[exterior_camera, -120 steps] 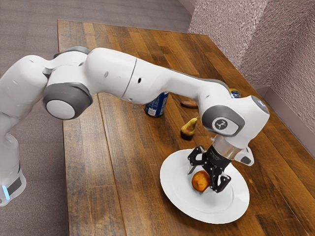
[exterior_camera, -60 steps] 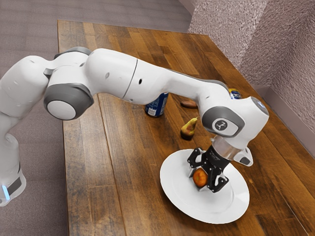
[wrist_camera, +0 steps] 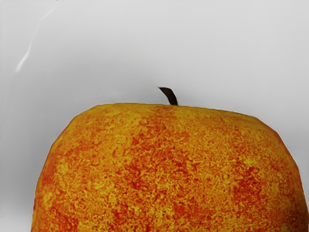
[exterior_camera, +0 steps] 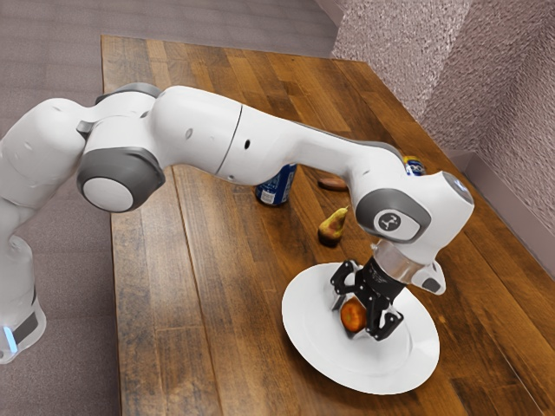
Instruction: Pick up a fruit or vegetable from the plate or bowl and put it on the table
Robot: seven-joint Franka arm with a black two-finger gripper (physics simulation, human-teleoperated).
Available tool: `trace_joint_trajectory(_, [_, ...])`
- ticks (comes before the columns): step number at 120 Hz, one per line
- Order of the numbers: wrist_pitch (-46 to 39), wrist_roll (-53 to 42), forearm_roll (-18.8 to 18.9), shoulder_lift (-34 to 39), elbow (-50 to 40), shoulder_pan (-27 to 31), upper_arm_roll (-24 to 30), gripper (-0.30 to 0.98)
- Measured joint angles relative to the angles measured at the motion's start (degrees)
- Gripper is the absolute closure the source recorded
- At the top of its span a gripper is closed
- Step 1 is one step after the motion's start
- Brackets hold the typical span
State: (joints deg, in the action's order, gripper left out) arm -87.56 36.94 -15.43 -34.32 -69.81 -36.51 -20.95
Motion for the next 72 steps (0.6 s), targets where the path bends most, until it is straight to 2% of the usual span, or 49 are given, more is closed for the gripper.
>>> trace_joint_trajectory(72, [-0.6,-0.8,-0.1,-0.4,-0.1,1.7,-0.2,0.01])
